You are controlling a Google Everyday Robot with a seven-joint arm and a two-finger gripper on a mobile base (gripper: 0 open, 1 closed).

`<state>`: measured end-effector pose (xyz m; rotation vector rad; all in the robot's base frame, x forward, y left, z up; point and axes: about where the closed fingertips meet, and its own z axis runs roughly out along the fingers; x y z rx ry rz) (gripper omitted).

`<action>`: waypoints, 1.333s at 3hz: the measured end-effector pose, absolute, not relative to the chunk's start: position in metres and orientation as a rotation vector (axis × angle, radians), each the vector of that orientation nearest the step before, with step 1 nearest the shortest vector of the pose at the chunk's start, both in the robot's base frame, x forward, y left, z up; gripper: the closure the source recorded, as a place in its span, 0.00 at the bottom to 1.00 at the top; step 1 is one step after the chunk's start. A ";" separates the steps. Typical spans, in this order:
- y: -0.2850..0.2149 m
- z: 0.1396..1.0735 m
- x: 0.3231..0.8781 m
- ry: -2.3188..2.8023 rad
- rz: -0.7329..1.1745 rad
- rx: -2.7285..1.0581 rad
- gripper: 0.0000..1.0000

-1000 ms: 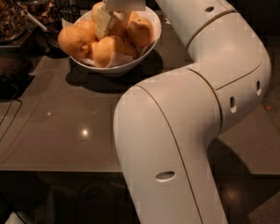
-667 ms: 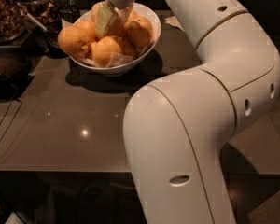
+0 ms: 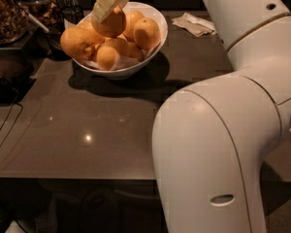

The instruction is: Pick orange from white bowl

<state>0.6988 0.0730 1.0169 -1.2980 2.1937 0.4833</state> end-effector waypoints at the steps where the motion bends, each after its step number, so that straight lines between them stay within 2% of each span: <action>1: 0.073 1.017 0.699 2.193 0.483 -1.298 1.00; 4: 0.079 1.030 0.696 2.164 0.450 -1.311 1.00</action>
Offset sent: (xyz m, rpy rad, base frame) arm -0.0076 0.0019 0.0184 -0.0207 -0.0378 0.0084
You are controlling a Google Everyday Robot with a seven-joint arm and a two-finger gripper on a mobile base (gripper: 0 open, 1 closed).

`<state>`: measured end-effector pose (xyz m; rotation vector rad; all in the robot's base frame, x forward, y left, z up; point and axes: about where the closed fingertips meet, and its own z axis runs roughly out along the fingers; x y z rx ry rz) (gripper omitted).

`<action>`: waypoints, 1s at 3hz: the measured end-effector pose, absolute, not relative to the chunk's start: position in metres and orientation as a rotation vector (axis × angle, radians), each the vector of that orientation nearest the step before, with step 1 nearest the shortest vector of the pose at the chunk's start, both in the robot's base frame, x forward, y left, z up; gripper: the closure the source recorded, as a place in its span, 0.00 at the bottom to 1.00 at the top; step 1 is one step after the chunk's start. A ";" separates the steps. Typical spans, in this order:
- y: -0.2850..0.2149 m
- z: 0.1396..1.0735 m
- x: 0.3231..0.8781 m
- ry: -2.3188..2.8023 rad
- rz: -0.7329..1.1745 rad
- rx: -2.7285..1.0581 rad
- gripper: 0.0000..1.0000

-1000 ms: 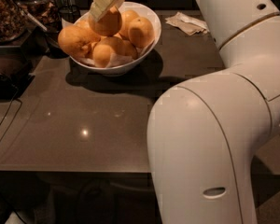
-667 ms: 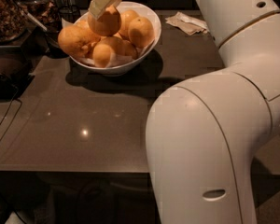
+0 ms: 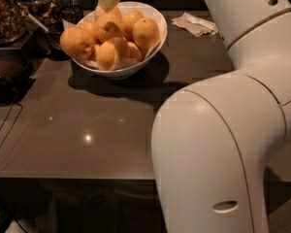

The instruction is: Pick orange from white bowl

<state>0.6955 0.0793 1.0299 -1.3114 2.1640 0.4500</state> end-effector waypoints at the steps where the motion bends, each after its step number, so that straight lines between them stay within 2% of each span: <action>1: 0.089 1.037 0.694 2.128 0.395 -1.357 1.00; 3: 0.089 1.037 0.695 2.127 0.394 -1.357 0.58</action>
Offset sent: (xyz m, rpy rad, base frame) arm -0.0009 0.0080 0.0063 -0.0270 -0.0367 0.0223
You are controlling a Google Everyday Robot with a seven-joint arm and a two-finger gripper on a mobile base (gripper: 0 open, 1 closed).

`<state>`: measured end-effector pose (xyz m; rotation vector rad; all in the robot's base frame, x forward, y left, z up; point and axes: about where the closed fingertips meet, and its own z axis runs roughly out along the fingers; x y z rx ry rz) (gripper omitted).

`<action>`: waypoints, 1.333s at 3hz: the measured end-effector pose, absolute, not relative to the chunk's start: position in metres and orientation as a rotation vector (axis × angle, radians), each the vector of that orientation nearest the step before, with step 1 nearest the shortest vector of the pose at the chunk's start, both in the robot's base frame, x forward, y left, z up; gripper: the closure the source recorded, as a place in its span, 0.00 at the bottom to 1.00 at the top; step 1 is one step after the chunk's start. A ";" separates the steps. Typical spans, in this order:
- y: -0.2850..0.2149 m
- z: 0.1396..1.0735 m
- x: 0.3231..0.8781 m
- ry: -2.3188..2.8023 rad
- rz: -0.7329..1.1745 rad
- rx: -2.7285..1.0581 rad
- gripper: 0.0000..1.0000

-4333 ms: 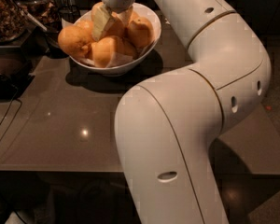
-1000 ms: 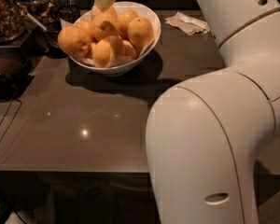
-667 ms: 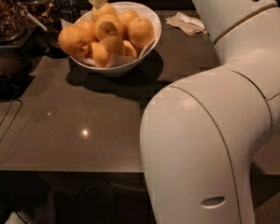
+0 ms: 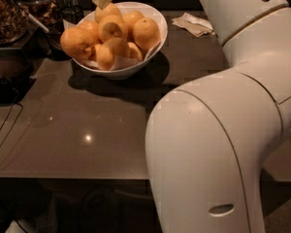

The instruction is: Pick orange from white bowl

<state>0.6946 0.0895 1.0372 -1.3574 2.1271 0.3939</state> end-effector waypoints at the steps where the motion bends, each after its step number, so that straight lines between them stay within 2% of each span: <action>1: 0.090 1.037 0.695 2.127 0.394 -1.357 0.34; 2: 0.090 1.037 0.695 2.127 0.394 -1.357 0.11; 3: 0.090 1.037 0.695 2.127 0.394 -1.357 0.00; 4: 0.090 1.037 0.695 2.128 0.394 -1.357 0.00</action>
Offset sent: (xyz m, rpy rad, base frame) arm 0.0000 0.0000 0.0000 0.0000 0.0000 0.0000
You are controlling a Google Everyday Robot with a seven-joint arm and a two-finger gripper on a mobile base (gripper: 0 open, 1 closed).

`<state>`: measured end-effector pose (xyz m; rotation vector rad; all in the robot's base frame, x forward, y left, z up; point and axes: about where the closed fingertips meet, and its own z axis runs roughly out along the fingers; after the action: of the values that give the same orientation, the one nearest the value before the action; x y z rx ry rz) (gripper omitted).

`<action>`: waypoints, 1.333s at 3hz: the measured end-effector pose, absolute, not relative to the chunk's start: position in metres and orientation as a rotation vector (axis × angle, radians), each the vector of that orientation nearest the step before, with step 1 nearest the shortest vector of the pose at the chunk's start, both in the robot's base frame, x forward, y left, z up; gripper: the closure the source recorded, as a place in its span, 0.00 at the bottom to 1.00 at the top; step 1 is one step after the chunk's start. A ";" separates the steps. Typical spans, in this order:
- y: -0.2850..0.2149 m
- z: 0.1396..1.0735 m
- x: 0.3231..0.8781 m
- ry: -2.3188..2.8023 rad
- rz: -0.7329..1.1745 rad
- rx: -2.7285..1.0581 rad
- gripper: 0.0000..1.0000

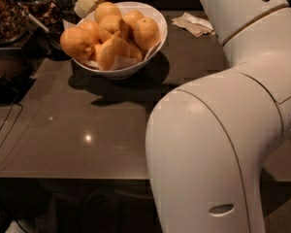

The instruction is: Pick orange from white bowl

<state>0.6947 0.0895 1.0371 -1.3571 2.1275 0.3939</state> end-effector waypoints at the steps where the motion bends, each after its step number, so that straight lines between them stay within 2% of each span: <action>1: 0.088 1.029 0.698 2.203 0.374 -1.310 0.00; 3: 0.073 1.008 0.710 2.366 0.366 -1.143 0.02; 4: 0.069 1.005 0.714 2.392 0.358 -1.109 0.13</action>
Offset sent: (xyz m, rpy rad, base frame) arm 0.0133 -0.0270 -0.0283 -0.0578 0.1744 -0.2684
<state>0.7144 0.0691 1.0054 -1.1086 2.3919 0.3577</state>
